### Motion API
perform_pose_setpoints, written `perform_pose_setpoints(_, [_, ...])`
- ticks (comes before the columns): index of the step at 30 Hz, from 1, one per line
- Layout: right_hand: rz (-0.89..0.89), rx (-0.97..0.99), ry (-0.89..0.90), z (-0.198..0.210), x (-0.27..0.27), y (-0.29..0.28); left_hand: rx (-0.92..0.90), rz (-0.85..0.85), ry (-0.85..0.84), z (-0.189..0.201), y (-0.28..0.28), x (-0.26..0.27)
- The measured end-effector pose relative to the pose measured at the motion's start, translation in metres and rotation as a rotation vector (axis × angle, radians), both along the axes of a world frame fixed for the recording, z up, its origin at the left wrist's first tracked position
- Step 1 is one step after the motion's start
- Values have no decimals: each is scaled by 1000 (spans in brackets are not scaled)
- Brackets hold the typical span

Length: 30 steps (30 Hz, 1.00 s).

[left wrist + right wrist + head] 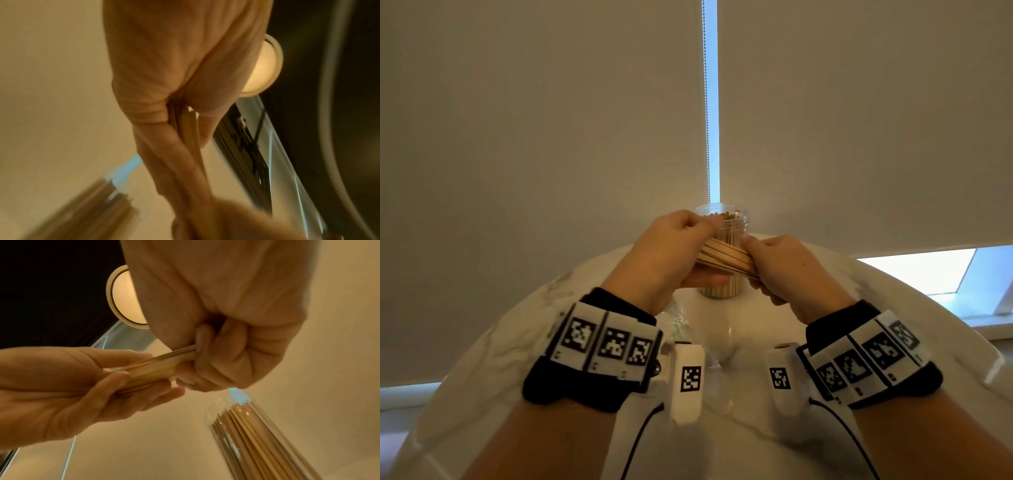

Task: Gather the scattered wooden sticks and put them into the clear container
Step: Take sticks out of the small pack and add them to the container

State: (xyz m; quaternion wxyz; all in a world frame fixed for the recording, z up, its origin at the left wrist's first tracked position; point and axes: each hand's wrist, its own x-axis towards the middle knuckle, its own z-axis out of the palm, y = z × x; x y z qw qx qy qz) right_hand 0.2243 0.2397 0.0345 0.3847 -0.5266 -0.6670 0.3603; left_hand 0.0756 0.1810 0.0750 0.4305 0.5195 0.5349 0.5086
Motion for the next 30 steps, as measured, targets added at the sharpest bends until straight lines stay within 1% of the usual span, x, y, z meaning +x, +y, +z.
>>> perform_pose_setpoints(2, [-16,60,-11,5,2,-3,64,24,71,-4,1,1])
perform_pose_setpoints(5, [-11,95,-36,10,6,-6,123,24,164,-5,3,-4])
perform_pose_setpoints(6, [-20,123,-61,12,7,-6,163,45,215,-6,5,-6])
perform_pose_setpoints(8, [-56,201,-111,14,10,-5,267,155,272,-7,10,-11])
perform_pose_setpoints(9, [-73,235,-126,14,11,-4,293,225,240,-5,11,-13])
perform_pose_setpoints(10, [-84,259,-133,14,11,-3,273,268,170,-3,11,-14])
perform_pose_setpoints(11, [-90,277,-138,13,10,-3,205,267,79,-2,12,-12])
perform_pose_setpoints(12, [-95,290,-139,12,9,-2,119,224,-9,-1,11,-9])
perform_pose_setpoints(13, [-104,300,-134,10,7,-2,59,169,-55,-1,10,-3])
perform_pose_setpoints(14, [-113,310,-125,9,6,-2,45,133,-32,-4,8,2])
perform_pose_setpoints(16, [-115,305,-87,10,7,-2,124,121,112,-10,7,8])
perform_pose_setpoints(18, [-86,248,-25,11,11,-1,209,107,254,-15,7,7])
perform_pose_setpoints(20, [-56,202,11,12,14,-2,261,111,329,-17,9,5])
perform_pose_setpoints(21, [-40,191,24,12,14,-3,281,117,332,-16,10,4])
perform_pose_setpoints(24, [15,212,38,15,10,-6,313,142,270,-15,12,-3])
perform_pose_setpoints(27, [2,398,-111,18,5,-8,292,156,169,-12,14,-11])
perform_pose_setpoints(30, [17,560,-194,17,0,-14,221,132,71,-11,14,-15])
